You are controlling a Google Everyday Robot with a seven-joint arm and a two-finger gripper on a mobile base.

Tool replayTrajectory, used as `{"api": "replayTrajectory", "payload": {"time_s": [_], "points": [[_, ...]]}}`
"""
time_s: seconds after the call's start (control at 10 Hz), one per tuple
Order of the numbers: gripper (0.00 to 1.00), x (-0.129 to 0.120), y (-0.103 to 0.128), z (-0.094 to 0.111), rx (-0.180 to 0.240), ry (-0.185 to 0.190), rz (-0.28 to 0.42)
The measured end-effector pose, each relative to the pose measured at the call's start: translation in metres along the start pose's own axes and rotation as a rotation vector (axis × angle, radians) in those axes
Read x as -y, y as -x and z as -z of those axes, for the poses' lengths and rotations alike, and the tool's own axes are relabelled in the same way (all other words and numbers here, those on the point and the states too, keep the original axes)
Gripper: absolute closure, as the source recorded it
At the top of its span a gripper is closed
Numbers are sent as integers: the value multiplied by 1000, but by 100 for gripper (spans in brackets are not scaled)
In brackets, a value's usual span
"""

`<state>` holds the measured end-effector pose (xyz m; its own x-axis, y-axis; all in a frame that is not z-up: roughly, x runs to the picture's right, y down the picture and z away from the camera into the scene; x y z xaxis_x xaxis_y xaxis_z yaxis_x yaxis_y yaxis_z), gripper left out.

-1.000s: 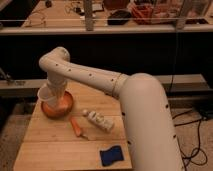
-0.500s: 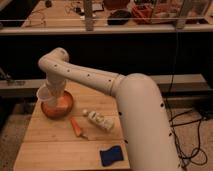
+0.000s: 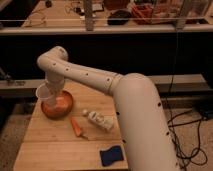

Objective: Place the ceramic cup in the ceramic bowl

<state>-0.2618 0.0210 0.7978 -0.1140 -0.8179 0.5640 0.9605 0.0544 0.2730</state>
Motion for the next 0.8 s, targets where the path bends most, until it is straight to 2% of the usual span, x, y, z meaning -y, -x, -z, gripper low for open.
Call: {"api": "replayTrajectory", "payload": {"time_s": [0.1, 0.8], "points": [[94, 1, 2, -1, -2, -1, -1], [94, 4, -7, 3, -6, 1, -8]]}}
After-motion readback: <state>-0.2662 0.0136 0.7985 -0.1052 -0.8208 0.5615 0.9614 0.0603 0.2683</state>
